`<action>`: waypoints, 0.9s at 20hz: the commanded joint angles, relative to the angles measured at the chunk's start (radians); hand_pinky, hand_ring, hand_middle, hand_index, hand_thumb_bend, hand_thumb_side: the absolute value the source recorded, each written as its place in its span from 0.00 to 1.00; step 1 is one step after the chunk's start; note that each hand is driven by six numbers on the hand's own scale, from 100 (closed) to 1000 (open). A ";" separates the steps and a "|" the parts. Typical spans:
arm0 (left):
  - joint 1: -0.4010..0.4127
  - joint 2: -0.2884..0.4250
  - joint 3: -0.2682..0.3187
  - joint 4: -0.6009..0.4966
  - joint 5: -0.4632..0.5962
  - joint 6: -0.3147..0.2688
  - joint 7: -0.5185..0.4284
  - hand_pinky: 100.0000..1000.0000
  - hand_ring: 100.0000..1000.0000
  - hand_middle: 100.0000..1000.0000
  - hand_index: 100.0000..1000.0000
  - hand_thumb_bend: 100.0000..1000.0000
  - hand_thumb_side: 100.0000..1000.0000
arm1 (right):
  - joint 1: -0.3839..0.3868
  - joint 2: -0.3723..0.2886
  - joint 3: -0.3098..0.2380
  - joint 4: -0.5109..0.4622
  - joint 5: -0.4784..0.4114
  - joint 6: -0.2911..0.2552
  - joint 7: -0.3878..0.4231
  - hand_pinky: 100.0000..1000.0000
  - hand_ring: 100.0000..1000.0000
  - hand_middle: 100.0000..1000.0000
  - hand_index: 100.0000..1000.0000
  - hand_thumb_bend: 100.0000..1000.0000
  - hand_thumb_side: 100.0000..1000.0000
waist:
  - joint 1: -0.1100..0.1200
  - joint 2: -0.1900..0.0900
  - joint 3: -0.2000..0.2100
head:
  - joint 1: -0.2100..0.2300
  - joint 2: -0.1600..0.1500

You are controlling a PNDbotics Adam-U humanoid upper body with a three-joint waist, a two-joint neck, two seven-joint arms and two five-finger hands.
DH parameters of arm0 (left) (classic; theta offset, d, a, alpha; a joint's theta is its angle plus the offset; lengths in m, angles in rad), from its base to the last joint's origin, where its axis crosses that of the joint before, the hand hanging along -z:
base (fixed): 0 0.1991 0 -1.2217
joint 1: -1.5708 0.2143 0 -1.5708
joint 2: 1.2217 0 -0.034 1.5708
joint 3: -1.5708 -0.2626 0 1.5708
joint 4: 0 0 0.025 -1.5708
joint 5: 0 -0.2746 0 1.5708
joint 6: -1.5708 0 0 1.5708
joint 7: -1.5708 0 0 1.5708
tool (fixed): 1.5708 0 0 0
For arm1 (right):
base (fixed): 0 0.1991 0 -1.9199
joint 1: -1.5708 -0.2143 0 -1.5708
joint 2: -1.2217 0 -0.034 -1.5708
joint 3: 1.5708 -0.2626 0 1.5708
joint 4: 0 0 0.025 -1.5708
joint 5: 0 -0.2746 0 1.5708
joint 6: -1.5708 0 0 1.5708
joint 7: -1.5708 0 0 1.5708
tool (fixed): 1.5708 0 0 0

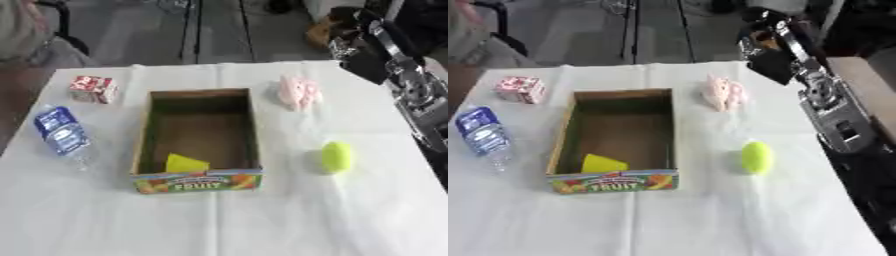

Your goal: Pick up objects on the table and place them in the box.

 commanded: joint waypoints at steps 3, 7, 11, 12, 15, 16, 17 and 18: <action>-0.010 0.010 0.004 -0.020 -0.001 0.000 0.004 0.43 0.83 0.81 0.81 0.34 0.82 | -0.015 -0.019 -0.007 -0.012 0.008 0.000 0.002 0.78 0.81 0.81 0.91 0.00 0.51 | -0.002 -0.019 0.001 | -0.002 -0.002; -0.010 0.012 0.005 -0.020 -0.001 0.000 0.006 0.43 0.83 0.81 0.81 0.34 0.82 | -0.019 -0.029 0.003 0.005 0.019 0.007 0.022 0.78 0.82 0.82 0.92 0.00 0.50 | -0.004 -0.021 0.007 | -0.004 -0.004; -0.009 0.013 0.001 -0.020 -0.001 0.002 0.003 0.43 0.83 0.81 0.81 0.34 0.82 | -0.048 -0.049 0.015 0.072 0.059 0.022 0.079 0.78 0.82 0.82 0.92 0.00 0.49 | -0.008 -0.024 0.015 | -0.007 -0.005; -0.008 0.013 0.000 -0.020 -0.002 0.002 0.002 0.43 0.83 0.81 0.81 0.34 0.82 | -0.055 -0.052 0.017 0.092 0.068 0.024 0.088 0.78 0.82 0.82 0.92 0.00 0.49 | -0.008 -0.024 0.018 | -0.008 -0.005; -0.007 0.014 -0.002 -0.020 -0.002 0.004 -0.002 0.43 0.83 0.81 0.80 0.34 0.82 | -0.072 -0.058 0.021 0.142 0.100 0.022 0.104 0.80 0.84 0.85 0.92 0.00 0.44 | -0.011 -0.022 0.025 | -0.010 -0.007; -0.008 0.015 -0.003 -0.020 -0.002 0.003 -0.003 0.43 0.83 0.81 0.80 0.34 0.82 | -0.078 -0.061 0.023 0.161 0.119 0.022 0.111 0.80 0.84 0.85 0.92 0.00 0.44 | -0.012 -0.020 0.029 | -0.012 -0.008; -0.008 0.015 -0.004 -0.020 -0.002 0.003 -0.004 0.43 0.83 0.82 0.80 0.33 0.82 | -0.083 -0.062 0.025 0.178 0.138 0.020 0.117 0.81 0.86 0.86 0.93 0.00 0.39 | -0.013 -0.018 0.032 | -0.014 -0.009; -0.008 0.015 -0.004 -0.020 -0.003 0.003 -0.005 0.43 0.83 0.82 0.80 0.33 0.82 | -0.089 -0.064 0.027 0.195 0.162 0.018 0.124 0.81 0.86 0.86 0.93 0.00 0.39 | -0.014 -0.017 0.035 | -0.016 -0.011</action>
